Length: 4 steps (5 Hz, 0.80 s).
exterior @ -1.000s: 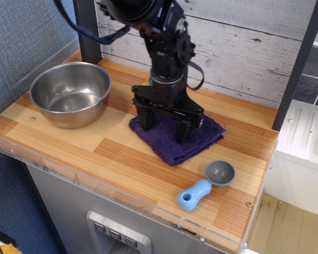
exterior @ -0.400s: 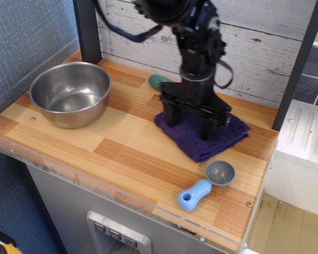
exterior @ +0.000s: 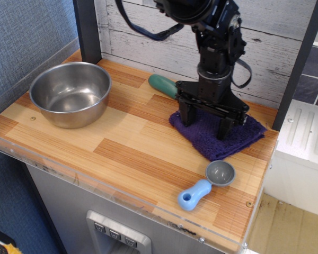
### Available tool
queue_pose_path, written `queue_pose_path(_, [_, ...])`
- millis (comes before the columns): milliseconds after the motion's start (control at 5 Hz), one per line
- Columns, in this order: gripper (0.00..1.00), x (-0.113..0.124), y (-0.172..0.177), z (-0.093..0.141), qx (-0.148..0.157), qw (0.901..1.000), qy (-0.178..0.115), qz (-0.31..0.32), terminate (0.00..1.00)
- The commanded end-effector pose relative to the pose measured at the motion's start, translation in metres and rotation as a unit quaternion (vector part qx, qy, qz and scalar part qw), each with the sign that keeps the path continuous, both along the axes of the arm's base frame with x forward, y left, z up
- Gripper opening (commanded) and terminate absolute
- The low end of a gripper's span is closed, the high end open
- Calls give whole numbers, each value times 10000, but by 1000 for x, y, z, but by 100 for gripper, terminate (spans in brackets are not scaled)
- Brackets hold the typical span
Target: Move the purple cloth and place it on the right of the cucumber
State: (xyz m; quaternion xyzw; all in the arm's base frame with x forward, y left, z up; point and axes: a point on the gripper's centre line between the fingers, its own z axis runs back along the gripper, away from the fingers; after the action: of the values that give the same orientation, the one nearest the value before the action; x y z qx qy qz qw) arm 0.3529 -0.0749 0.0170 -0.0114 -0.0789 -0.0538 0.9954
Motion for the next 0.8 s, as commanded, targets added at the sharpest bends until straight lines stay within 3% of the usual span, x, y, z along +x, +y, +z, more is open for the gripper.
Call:
queue_pose_path(0, [100, -1, -2, 22, -40, 9996, -267, -13, 0])
queue_pose_path(600, [100, -4, 10, 81, -291, 9974, -634, 182, 0])
